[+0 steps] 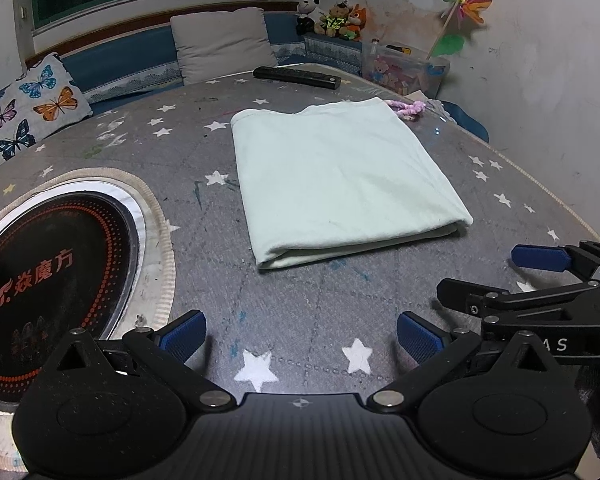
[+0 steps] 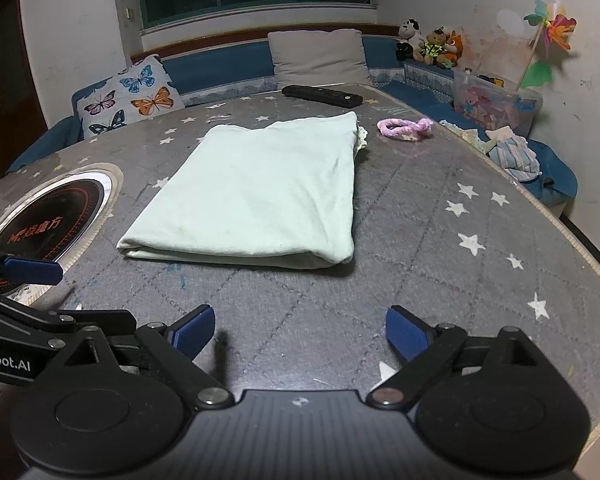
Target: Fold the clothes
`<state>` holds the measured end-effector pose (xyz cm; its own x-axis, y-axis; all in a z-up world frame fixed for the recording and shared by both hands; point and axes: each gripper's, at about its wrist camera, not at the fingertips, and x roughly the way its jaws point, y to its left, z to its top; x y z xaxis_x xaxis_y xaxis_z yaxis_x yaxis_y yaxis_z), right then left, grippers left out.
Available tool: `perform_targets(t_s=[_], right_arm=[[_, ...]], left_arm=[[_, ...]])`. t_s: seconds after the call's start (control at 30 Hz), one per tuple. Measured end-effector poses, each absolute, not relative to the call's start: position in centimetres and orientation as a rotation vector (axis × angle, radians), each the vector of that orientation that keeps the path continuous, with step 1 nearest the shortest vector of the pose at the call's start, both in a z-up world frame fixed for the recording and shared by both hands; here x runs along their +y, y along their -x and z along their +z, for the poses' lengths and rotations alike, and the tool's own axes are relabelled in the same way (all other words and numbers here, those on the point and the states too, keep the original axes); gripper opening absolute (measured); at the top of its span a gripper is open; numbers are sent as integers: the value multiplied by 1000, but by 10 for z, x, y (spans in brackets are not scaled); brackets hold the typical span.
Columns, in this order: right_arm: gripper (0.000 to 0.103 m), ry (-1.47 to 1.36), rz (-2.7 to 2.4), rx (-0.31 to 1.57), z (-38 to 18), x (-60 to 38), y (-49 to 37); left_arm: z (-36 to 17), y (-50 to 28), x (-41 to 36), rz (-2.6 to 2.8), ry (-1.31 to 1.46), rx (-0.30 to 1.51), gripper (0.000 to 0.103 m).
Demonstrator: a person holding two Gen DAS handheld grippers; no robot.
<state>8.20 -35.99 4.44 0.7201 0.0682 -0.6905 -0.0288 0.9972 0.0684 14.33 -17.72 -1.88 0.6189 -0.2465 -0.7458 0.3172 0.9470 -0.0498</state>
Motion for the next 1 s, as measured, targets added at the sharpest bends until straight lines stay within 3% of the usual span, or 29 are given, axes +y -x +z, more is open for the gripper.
perform_targets(t_s=[1.0], right_arm=[[103, -52, 21, 770, 45, -364, -78]], left_arm=[[-20, -141, -178, -325, -95, 845, 103]])
